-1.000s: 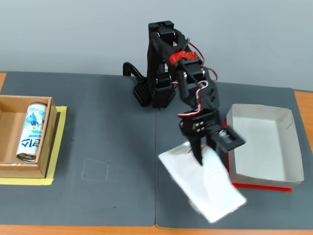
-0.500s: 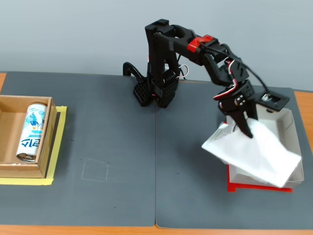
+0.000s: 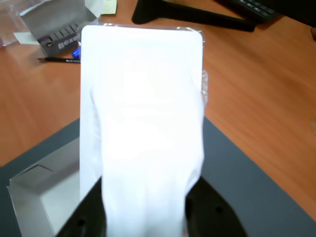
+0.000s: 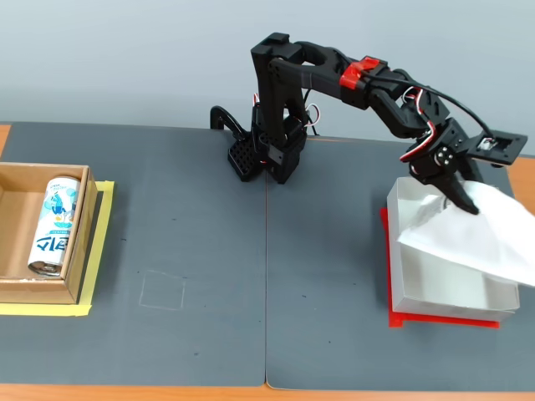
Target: Pick the sandwich and put it in the gray box
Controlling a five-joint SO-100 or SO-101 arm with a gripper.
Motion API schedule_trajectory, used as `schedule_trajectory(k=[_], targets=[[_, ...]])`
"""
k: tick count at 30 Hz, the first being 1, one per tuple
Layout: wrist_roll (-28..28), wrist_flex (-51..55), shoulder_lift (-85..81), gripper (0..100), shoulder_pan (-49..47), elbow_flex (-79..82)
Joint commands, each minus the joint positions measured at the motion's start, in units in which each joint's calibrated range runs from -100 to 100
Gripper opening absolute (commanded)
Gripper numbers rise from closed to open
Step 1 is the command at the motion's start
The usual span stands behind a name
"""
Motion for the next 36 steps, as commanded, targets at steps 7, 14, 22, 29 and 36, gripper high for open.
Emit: schedule_trajectory(k=[7, 14, 22, 29, 36], targets=[[-3.8, -5.7, 3.9, 2, -3.8, -3.2], [-4.8, -9.3, 8.2, 2, -5.6, -3.2], [-5.3, -12.7, 12.5, 2, -6.9, -3.2], [-5.3, -12.0, 13.5, 2, -6.6, -3.2], [-5.0, -11.8, 13.5, 3, -6.5, -2.3]])
